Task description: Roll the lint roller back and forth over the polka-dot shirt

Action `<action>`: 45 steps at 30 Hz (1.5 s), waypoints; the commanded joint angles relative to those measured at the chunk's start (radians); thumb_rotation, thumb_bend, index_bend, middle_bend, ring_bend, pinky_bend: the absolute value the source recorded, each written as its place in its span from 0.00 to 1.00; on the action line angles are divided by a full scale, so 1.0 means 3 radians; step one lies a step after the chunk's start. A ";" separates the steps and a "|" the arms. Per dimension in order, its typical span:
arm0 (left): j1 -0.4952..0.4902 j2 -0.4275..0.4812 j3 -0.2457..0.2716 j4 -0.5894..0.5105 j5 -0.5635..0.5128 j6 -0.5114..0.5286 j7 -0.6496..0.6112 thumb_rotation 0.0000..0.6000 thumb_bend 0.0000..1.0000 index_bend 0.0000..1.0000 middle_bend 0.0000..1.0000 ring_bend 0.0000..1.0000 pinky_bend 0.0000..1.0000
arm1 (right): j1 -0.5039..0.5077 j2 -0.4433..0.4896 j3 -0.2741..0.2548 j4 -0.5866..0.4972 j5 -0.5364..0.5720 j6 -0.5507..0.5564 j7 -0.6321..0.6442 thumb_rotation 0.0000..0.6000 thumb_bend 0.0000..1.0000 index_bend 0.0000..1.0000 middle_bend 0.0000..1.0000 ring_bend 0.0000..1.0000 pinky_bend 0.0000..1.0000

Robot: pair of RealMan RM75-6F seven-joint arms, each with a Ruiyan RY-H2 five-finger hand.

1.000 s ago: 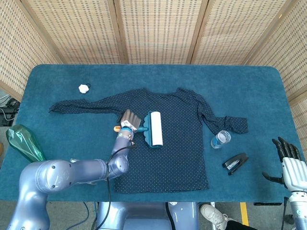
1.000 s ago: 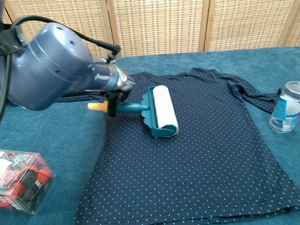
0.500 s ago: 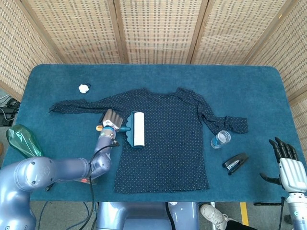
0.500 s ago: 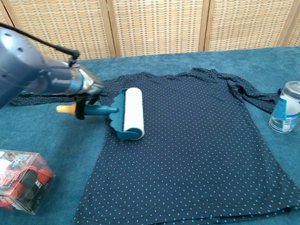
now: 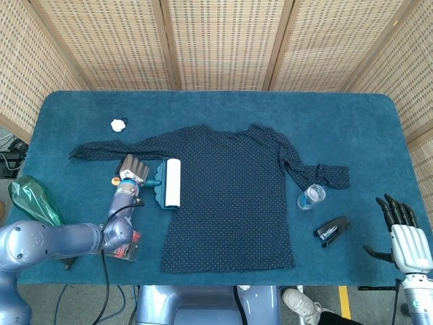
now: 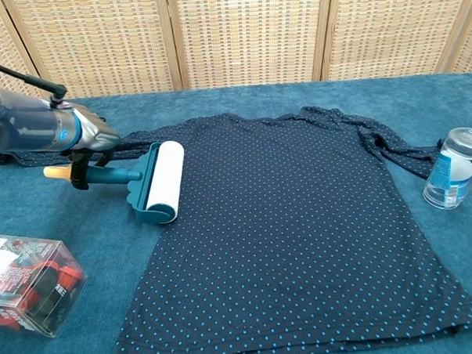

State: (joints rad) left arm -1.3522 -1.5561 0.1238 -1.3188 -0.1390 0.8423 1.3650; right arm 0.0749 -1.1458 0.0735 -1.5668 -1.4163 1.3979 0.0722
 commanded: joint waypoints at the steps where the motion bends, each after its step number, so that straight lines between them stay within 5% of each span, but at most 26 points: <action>1: 0.0036 0.0028 0.0015 -0.0013 0.0016 0.0009 -0.0026 1.00 0.45 0.87 0.91 0.75 0.63 | 0.0000 0.0003 -0.0003 -0.0004 -0.0006 0.0001 0.0002 1.00 0.07 0.00 0.00 0.00 0.00; 25: -0.0246 -0.0352 -0.0401 0.0065 -0.0115 0.0347 0.0313 1.00 0.45 0.87 0.91 0.75 0.64 | 0.0003 0.0020 0.0024 0.0041 0.0063 -0.0032 0.0074 1.00 0.07 0.00 0.00 0.00 0.00; 45: -0.0603 -0.1047 -0.1081 0.0708 -0.0435 0.0463 0.0959 1.00 0.45 0.87 0.91 0.75 0.64 | 0.0038 0.0000 0.0032 0.0136 0.0132 -0.0155 0.0174 1.00 0.07 0.00 0.00 0.00 0.00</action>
State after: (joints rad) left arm -1.5275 -1.8592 -0.1877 -1.1166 -0.2657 0.9820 1.6431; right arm 0.0857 -1.1455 0.0832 -1.5265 -1.3773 1.3520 0.1240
